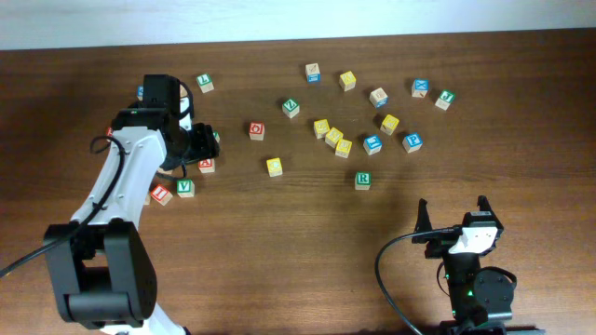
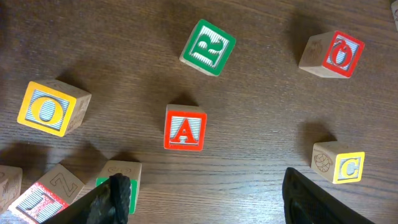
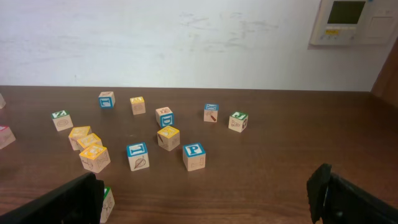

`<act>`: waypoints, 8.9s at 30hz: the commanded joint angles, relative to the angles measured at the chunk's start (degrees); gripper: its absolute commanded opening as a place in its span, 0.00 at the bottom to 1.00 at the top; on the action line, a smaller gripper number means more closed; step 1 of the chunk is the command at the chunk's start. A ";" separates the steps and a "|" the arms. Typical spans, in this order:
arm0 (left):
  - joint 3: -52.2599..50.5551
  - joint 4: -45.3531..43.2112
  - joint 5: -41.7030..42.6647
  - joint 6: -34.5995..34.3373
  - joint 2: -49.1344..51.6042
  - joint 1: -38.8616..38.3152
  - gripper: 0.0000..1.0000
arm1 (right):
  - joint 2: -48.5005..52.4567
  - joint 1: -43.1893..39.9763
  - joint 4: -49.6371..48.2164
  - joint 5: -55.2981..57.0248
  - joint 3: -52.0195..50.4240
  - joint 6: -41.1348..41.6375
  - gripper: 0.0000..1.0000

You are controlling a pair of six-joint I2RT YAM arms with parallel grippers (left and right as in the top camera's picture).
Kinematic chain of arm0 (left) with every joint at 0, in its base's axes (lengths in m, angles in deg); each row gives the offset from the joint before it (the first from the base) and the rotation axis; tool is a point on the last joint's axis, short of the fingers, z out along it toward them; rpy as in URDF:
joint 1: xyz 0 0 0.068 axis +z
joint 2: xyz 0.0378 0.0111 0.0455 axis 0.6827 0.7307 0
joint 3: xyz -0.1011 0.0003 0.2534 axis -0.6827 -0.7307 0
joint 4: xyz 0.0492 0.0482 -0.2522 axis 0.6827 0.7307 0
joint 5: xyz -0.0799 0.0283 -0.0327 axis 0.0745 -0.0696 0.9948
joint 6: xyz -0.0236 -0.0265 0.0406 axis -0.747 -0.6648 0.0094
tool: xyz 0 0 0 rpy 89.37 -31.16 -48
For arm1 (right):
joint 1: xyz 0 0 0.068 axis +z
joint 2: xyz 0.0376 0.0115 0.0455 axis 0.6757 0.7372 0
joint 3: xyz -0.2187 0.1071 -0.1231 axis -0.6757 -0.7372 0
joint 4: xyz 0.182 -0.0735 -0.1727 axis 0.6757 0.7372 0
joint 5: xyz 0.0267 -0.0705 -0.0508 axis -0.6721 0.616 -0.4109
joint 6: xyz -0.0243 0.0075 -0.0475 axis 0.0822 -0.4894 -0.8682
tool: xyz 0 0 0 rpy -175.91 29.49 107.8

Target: Spell out CVPR

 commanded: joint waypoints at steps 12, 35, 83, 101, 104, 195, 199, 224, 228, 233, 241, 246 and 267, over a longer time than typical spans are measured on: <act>-0.31 9.49 -0.63 4.92 -0.44 -2.67 0.73 | -0.31 -0.42 0.26 -0.09 -0.44 -0.20 0.98; -5.53 -2.38 11.87 -4.39 -3.45 -4.48 0.70 | -0.31 -0.42 0.26 -0.09 -0.44 -0.20 0.98; -5.46 -18.80 -16.79 -27.08 12.68 -26.51 0.36 | -0.31 -0.42 0.26 -0.09 -0.44 -0.20 0.98; -5.40 -0.72 -16.63 -24.92 -6.62 -26.51 0.30 | -0.31 -0.42 0.26 -0.09 -0.44 -0.20 0.98; -5.55 -0.46 -16.00 -22.69 -5.70 -26.51 0.39 | -0.31 -0.42 0.26 -0.09 -0.44 -0.20 0.98; -15.91 -4.39 -11.13 -4.13 -3.63 -18.71 0.70 | -0.31 -0.42 0.28 -0.09 -0.44 -0.17 0.98; -2.45 3.56 -11.13 -4.17 -5.25 -17.81 0.70 | -0.31 -0.42 0.26 -0.09 -0.44 -0.20 0.98; 6.95 15.19 -5.38 -15.58 -11.54 12.96 0.99 | -0.31 -0.42 0.26 -0.09 -0.44 -0.20 0.98; 6.86 20.41 -4.81 -15.58 -11.47 14.95 0.99 | -0.31 -0.42 -2.12 -7.78 -0.44 0.55 0.98; 6.86 21.75 -4.63 -15.56 -11.47 14.97 0.99 | -0.15 -0.42 -1.75 -39.43 -0.44 16.44 0.98; 6.86 22.49 -4.61 -15.58 -11.47 14.97 0.99 | -0.15 -0.42 -33.24 -38.99 0.33 28.41 0.99; 6.86 22.49 -4.61 -15.58 -11.47 14.97 0.99 | 1.62 -0.48 -32.17 -33.83 8.74 21.59 0.98; 6.86 26.93 0.83 -15.56 -11.47 14.69 0.95 | 91.19 -0.42 62.49 -46.49 95.30 -5.33 0.98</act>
